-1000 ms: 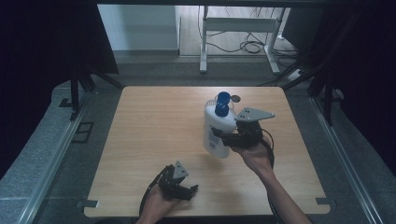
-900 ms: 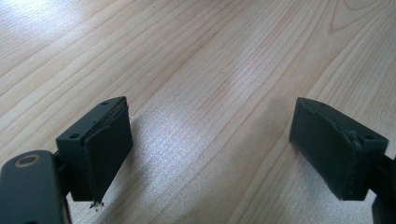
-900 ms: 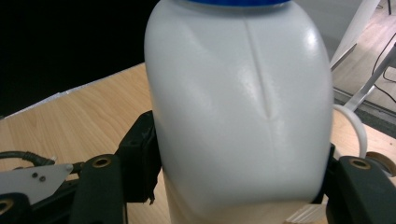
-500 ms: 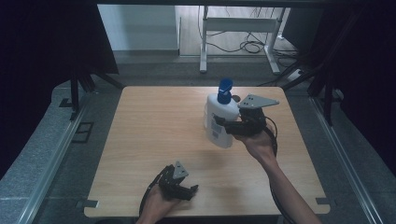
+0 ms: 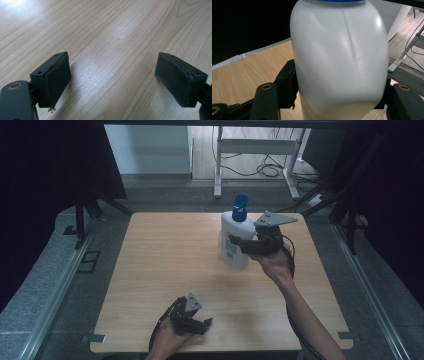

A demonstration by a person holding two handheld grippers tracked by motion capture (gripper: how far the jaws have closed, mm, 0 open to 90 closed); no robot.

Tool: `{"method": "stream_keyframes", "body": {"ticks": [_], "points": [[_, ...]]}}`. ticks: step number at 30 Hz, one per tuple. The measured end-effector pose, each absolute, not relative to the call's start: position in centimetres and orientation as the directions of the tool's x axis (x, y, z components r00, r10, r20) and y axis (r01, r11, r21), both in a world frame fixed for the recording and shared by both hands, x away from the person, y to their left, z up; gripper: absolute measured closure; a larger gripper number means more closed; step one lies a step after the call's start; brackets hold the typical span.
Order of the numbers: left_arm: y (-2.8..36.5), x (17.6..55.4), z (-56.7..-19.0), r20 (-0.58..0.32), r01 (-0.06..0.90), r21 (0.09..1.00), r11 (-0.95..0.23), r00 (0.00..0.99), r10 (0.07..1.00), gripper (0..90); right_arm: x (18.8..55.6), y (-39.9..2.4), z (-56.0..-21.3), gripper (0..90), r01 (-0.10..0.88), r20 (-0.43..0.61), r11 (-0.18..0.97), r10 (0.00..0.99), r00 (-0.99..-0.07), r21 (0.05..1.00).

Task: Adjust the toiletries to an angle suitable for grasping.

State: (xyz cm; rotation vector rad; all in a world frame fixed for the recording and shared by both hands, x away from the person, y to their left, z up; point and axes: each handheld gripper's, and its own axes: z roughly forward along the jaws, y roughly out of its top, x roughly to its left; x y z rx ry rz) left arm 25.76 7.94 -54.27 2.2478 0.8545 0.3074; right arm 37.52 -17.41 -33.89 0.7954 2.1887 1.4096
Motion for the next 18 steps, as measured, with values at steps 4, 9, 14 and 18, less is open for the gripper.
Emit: {"method": "stream_keyframes", "body": {"ticks": [4,9,14,18], "points": [[7.9,25.8,-54.3,-0.026,0.490,0.688,-0.536,0.754,0.656,12.6,38.2,-17.5,-33.8,37.6,0.246,-0.027,0.314,0.664,-0.748,0.917],[8.0,25.8,-54.3,-0.023,0.488,0.687,-0.538,0.755,0.656,12.5,38.8,-17.6,-33.4,37.6,0.236,-0.036,0.316,0.664,-0.747,0.919],[7.9,25.7,-54.3,-0.028,0.492,0.688,-0.533,0.752,0.659,12.5,39.5,-17.7,-32.9,37.6,0.235,-0.032,0.309,0.663,-0.748,0.922],[7.9,25.8,-54.3,-0.025,0.489,0.689,-0.535,0.754,0.657,12.5,39.9,-17.6,-32.7,37.6,0.233,-0.035,0.309,0.666,-0.745,0.922]]}}
